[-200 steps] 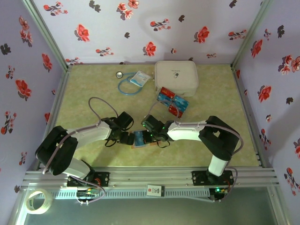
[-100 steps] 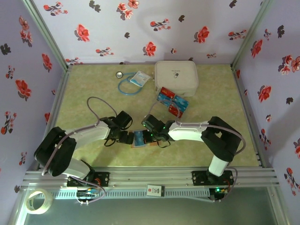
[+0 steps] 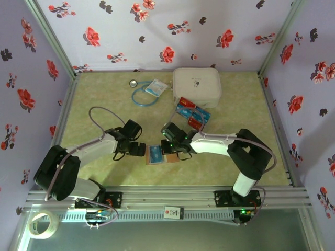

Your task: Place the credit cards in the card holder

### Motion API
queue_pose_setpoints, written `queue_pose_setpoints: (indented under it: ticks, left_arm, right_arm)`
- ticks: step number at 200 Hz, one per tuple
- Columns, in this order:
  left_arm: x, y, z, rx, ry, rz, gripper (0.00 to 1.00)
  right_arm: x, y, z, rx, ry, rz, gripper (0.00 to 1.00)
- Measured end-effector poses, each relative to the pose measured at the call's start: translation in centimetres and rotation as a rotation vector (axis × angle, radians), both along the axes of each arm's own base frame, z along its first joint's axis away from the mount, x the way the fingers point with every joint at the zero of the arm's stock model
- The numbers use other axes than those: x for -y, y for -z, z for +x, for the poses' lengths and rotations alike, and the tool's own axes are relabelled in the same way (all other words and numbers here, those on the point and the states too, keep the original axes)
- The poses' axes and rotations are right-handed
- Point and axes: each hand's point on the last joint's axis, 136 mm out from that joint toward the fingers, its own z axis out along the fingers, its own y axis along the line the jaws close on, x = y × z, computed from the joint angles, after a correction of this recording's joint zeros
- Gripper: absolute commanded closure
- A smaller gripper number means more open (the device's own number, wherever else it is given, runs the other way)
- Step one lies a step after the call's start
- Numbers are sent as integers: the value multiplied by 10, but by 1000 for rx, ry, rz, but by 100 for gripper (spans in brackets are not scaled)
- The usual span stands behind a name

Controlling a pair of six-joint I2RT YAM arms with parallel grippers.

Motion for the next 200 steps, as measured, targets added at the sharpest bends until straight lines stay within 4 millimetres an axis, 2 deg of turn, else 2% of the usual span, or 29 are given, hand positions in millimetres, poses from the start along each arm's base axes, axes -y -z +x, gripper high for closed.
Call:
queue_pose_setpoints:
  ticks: [94, 200]
  left_arm:
    - [1, 8, -1, -26, 1, 14, 0]
    - [7, 15, 3, -54, 6, 12, 0]
  right_arm:
    - [-11, 12, -2, -31, -22, 12, 100]
    - [-26, 13, -4, -39, -48, 26, 100]
